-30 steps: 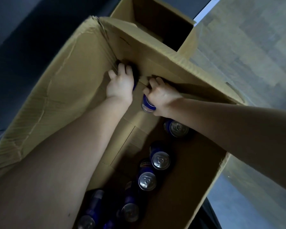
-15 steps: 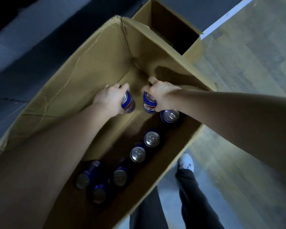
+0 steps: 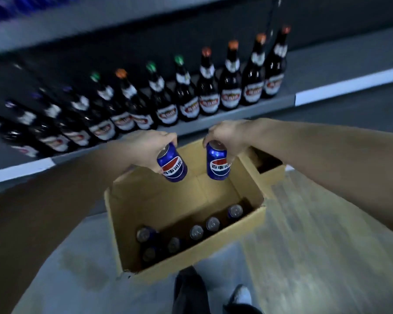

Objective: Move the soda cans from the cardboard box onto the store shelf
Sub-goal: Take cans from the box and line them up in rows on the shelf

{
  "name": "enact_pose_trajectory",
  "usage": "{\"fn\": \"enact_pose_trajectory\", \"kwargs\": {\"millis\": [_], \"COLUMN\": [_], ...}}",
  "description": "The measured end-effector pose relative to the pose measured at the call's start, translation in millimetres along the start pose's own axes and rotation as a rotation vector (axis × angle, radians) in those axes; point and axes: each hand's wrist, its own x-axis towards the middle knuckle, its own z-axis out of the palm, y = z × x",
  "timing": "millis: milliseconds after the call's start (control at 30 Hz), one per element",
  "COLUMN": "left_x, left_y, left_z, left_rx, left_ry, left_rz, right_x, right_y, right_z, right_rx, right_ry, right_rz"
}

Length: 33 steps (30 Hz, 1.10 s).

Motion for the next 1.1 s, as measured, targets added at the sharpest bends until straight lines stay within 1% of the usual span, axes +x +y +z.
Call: {"fn": "enact_pose_trajectory", "kwargs": {"millis": [67,133,233,333,433,567,767,967,1100], "left_x": [-38.0,-73.2,-112.6,-141.3,-161.2,-167.3,-135.9,-83.7,-56.2], "left_y": [-1.9,-2.5,-7.7,-10.6,-11.0,-23.3,-58.6,-107.8,-132.9], "left_z": [-48.7,-96.2,-158.9,-213.8,-264.1,-311.0,-348.2,-359.7,-351.4], "left_rx": [0.042,0.075,0.138,0.166,0.205,0.257,0.368,0.398,0.396], "left_ry": [0.035,0.09,0.178,0.211,0.24,0.291,0.285,0.257,0.252], "left_rz": [-0.047,-0.069,-0.087,-0.093,-0.109,-0.108,-0.103,-0.051,-0.031], "right_x": [-21.7,-45.6,-75.9,-99.9,-111.4,-110.0,-66.3,0.5,38.6], "right_y": [-11.5,-24.7,-45.3,-66.6,-80.6,-90.2,-77.8,-60.2,-50.8], "right_z": [-58.4,-117.2,-190.7,-249.8,-292.4,-326.8,-363.4,-380.1,-377.4], "right_rx": [-0.071,-0.133,-0.147,-0.152,-0.124,-0.112,-0.136,-0.144,-0.172], "right_ry": [0.005,0.065,0.194,0.287,0.364,0.431,0.462,0.473,0.436], "right_rz": [-0.039,-0.074,-0.065,-0.061,-0.072,-0.066,-0.043,0.0,0.021]}}
